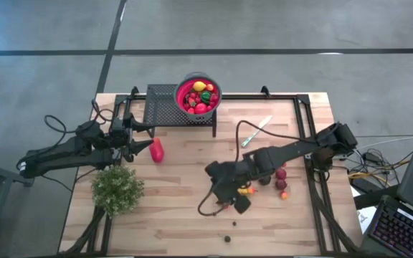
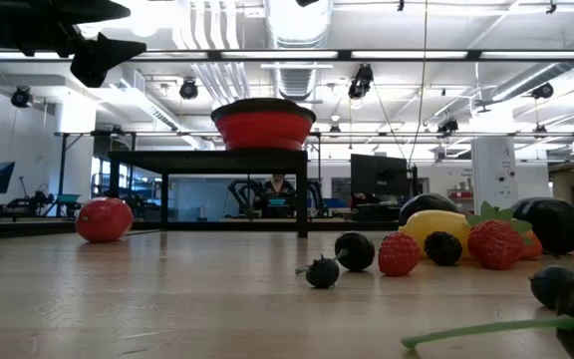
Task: Pick & Place Fruit
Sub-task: Put the black cherry into the red gray strainer bowl on the shelf
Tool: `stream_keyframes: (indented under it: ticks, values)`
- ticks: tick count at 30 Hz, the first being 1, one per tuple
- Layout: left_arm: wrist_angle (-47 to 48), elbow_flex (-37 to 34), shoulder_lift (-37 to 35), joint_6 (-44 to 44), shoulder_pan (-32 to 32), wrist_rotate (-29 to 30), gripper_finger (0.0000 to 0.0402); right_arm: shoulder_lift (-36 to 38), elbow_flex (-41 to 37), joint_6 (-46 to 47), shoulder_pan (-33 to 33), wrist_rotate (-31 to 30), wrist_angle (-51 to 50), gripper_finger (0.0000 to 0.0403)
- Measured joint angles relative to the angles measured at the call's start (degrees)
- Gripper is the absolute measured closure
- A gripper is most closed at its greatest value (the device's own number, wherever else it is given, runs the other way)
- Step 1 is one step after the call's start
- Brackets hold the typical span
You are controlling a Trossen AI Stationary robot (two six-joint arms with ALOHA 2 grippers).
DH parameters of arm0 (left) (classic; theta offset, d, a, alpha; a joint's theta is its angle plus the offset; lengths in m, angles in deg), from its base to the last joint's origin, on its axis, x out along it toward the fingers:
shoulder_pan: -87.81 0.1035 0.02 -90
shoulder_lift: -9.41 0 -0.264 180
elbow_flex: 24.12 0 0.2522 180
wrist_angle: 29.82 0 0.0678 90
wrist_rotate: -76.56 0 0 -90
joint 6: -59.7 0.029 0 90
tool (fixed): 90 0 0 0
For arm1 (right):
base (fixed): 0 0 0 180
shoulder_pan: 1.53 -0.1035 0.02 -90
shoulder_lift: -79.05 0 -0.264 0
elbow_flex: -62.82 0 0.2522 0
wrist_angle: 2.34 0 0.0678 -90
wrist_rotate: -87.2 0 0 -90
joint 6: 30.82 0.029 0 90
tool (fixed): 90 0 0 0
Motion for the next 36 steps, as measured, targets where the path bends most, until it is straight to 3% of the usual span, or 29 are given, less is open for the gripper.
stream_keyframes:
  ticks: [19, 36]
  values:
    - [0.1, 0.0, 0.0, 0.0, 0.0, 0.0, 0.009, -4.5, -14.5, 9.6, -2.8, -3.1, 15.4, 0.0204]
    - [1.4, 0.0, 0.5, 0.0, 0.0, 0.2, 0.009, -16.5, -14.6, 11.1, -2.8, -3.5, 18.7, 0.0212]
